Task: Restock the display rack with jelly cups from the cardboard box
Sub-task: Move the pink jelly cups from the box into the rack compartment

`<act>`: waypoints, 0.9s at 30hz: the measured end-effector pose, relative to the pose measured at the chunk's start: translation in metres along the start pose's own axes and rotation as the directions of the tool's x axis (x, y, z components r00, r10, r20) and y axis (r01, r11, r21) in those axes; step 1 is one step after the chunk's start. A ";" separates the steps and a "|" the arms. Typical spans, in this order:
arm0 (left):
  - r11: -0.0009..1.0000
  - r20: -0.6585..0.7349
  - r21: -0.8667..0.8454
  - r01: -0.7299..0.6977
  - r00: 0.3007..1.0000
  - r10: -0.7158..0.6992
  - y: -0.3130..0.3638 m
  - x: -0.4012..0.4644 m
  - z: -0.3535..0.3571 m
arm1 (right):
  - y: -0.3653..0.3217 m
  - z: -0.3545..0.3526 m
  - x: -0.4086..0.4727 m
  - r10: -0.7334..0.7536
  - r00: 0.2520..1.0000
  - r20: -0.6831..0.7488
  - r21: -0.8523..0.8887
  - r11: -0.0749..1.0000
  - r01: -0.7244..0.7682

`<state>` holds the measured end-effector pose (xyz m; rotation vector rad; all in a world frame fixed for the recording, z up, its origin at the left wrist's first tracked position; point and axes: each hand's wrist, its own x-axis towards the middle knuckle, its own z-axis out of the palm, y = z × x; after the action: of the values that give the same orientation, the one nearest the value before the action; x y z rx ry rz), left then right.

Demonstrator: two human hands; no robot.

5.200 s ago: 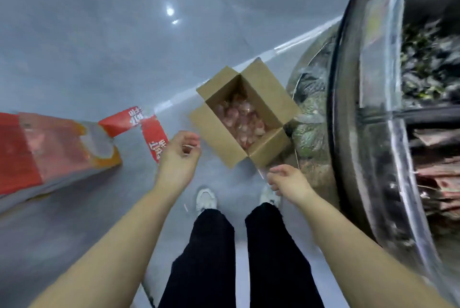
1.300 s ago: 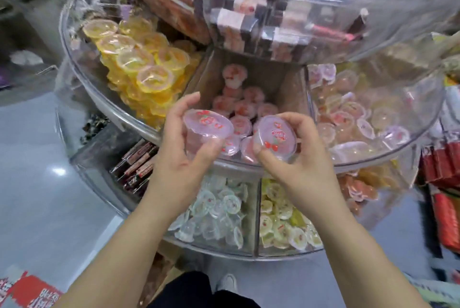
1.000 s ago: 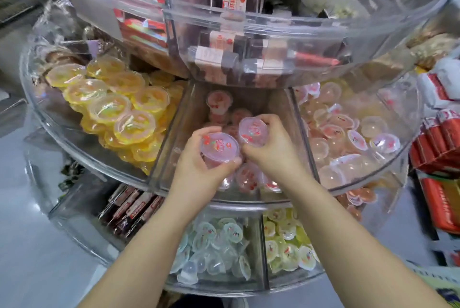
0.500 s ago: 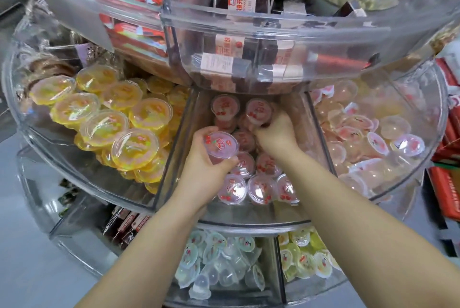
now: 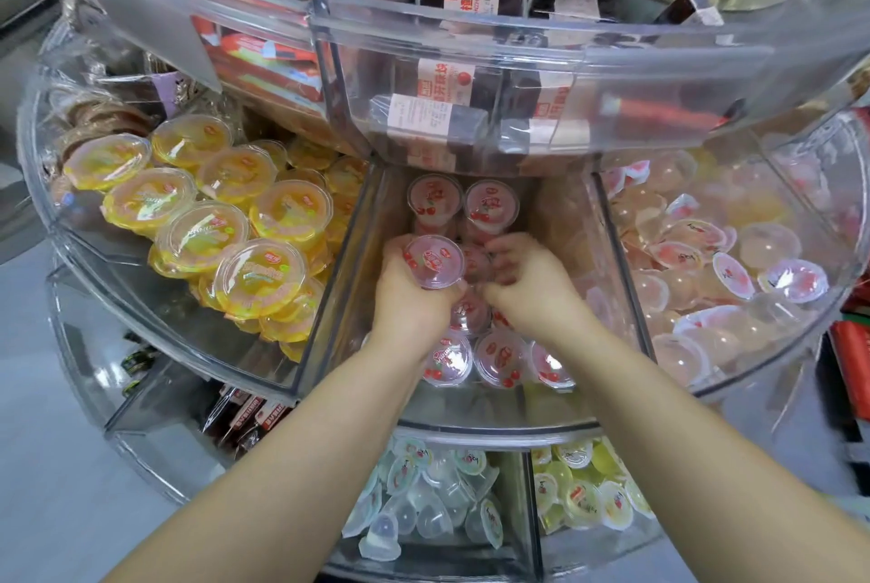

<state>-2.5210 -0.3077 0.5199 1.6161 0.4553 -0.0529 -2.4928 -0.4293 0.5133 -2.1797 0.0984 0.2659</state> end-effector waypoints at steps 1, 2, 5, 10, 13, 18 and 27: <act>1.000 0.001 0.001 0.014 1.000 -0.014 0.000 -0.001 0.001 | -0.004 0.002 -0.005 -0.038 0.994 0.098 -0.014 0.999 0.039; 1.000 0.002 -0.005 0.026 1.000 -0.026 -0.001 -0.001 0.001 | -0.008 0.006 -0.008 -0.082 0.981 0.173 -0.021 0.996 0.087; 0.996 0.015 -0.078 0.052 0.999 -0.051 -0.003 -0.004 -0.002 | -0.021 0.012 -0.009 -0.168 0.965 0.202 -0.030 0.984 0.178; 0.969 0.146 -0.213 0.123 0.985 -0.093 -0.009 -0.002 -0.015 | -0.031 0.020 0.005 -0.136 0.986 0.094 -0.012 0.990 0.138; 0.969 0.198 -0.209 0.130 0.976 -0.089 -0.012 -0.006 -0.024 | -0.033 0.031 0.007 -0.151 0.988 0.024 0.023 0.988 0.150; 0.983 0.227 -0.137 0.124 0.970 -0.091 -0.011 -0.013 -0.031 | -0.031 0.040 0.008 -0.179 0.983 -0.035 0.030 0.983 0.180; 0.983 0.239 -0.085 0.160 0.961 -0.136 -0.003 -0.014 -0.032 | -0.028 0.040 0.011 -0.049 0.998 0.043 0.041 0.998 0.047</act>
<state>-2.5425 -0.2800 0.5250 1.4502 0.3898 -0.3242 -2.4834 -0.3802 0.5102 -2.1323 0.0269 0.2820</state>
